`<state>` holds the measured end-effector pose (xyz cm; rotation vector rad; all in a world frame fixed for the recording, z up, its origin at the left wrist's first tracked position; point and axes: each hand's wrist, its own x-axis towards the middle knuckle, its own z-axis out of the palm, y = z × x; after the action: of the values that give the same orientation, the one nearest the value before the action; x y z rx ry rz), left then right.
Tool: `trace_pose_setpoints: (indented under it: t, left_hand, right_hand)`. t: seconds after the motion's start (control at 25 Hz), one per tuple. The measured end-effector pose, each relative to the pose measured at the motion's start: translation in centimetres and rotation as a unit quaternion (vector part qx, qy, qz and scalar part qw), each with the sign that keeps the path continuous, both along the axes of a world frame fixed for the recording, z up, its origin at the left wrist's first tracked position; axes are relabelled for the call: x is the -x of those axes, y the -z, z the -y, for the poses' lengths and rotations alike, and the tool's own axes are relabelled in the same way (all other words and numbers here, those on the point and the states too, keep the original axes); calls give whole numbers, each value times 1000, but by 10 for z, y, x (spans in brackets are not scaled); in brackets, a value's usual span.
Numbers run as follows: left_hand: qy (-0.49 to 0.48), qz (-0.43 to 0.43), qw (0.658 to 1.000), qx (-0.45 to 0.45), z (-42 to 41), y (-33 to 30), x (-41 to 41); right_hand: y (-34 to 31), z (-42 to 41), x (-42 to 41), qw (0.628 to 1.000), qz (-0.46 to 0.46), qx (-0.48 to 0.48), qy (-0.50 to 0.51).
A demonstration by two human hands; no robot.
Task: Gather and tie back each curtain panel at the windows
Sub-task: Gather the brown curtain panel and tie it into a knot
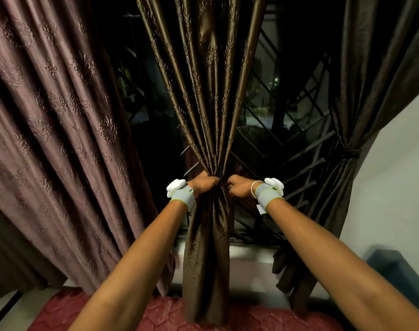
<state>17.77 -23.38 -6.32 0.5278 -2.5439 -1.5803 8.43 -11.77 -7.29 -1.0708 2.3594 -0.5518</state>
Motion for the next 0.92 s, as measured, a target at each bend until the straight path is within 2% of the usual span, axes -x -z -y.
trace_pose_setpoints:
  t: [0.12, 0.24, 0.36, 0.52, 0.64, 0.72, 0.8, 0.92]
  left_hand:
    - [-6, 13, 1000, -17, 5, 1, -7]
    - [-12, 13, 1000, 5, 11, 6, -9]
    - [-4, 2, 1000, 29, 10, 5, -11]
    - [-6, 9, 999, 30, 11, 8, -4]
    - [-22, 21, 998, 48, 17, 17, 7]
    - [-28, 34, 996, 72, 31, 38, 27]
    - [-36, 44, 991, 125, 39, 50, 42]
    - [-79, 96, 963, 240, 32, 36, 35]
  right_hand:
    - [15, 2, 1, 996, 66, 41, 48]
    - [14, 4, -7, 988, 125, 50, 77]
    - [10, 6, -9, 985, 114, 79, 101]
    - [7, -3, -4, 987, 103, 91, 83]
    - [6, -11, -2, 996, 0, 80, 34]
    - [3, -14, -2, 990, -65, 112, 52]
    - [-1, -17, -2, 986, -97, 117, 71]
    - [-9, -17, -12, 987, -121, 74, 77]
